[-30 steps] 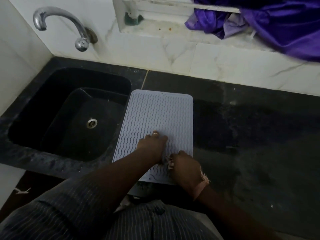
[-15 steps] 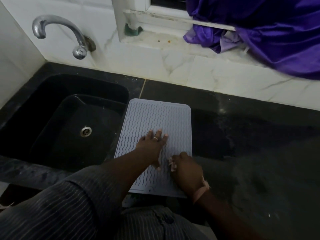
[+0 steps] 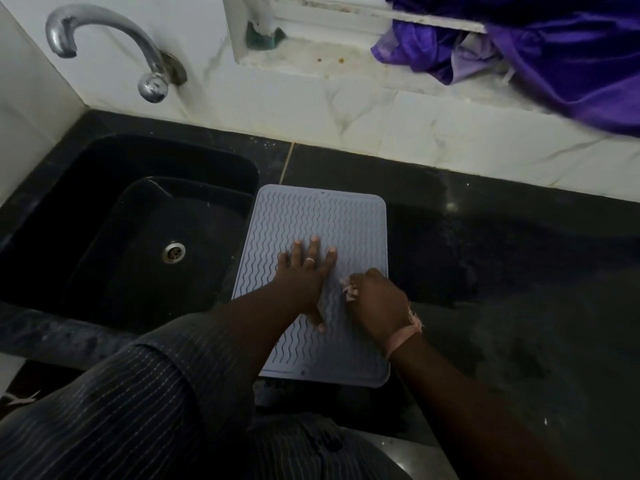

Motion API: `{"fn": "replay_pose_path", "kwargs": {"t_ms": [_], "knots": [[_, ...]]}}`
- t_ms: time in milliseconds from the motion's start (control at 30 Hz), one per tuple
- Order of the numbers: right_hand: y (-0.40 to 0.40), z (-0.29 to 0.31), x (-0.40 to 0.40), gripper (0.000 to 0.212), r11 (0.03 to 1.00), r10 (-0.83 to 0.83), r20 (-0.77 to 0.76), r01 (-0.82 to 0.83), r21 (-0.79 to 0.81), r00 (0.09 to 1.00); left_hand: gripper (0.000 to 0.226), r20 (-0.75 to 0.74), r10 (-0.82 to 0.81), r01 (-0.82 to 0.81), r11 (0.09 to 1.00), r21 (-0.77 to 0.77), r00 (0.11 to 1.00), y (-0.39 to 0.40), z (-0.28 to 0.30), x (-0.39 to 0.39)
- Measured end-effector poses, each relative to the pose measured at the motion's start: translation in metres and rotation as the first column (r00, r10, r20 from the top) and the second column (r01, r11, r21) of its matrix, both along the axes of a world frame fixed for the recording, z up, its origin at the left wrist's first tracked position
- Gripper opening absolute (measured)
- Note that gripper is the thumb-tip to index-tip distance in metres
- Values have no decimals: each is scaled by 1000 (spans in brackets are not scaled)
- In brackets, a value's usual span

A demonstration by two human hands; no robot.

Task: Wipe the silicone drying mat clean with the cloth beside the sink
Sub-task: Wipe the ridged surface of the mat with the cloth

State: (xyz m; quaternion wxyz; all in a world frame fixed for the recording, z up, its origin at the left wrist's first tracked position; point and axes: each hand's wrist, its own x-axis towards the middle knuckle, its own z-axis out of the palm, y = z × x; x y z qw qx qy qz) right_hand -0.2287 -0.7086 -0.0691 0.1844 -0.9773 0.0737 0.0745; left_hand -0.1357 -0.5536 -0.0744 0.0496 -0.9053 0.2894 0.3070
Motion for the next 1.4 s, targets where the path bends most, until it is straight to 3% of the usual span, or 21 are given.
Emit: {"fn": "replay_pose_path", "kwargs": {"t_ms": [200, 300, 467, 967, 1267, 1400], "knots": [[13, -4, -35, 22, 999, -11, -53, 13, 34, 999, 148, 6, 60, -59, 993, -99, 998, -6, 5, 11], [13, -6, -32, 21, 999, -34, -51, 33, -5, 998, 152, 26, 94, -90, 989, -121, 995, -11, 3, 26], [9, -10, -22, 22, 998, -53, 16, 53, -28, 998, 156, -100, 88, -90, 996, -24, 991, -18, 0, 40], [-22, -6, 91, 31, 992, -36, 57, 43, -115, 998, 166, -164, 156, -145, 986, 76, 974, -31, 3, 43], [-10, -6, 41, 26, 1000, 17, -74, -17, -3, 997, 177, -227, 178, -157, 982, 105, 958, -34, 5, 55], [-8, -11, 36, 29, 1000, -15, -36, 14, -22, 999, 176, -252, 181, -142, 976, 168, 950, -38, 9, 59]]}}
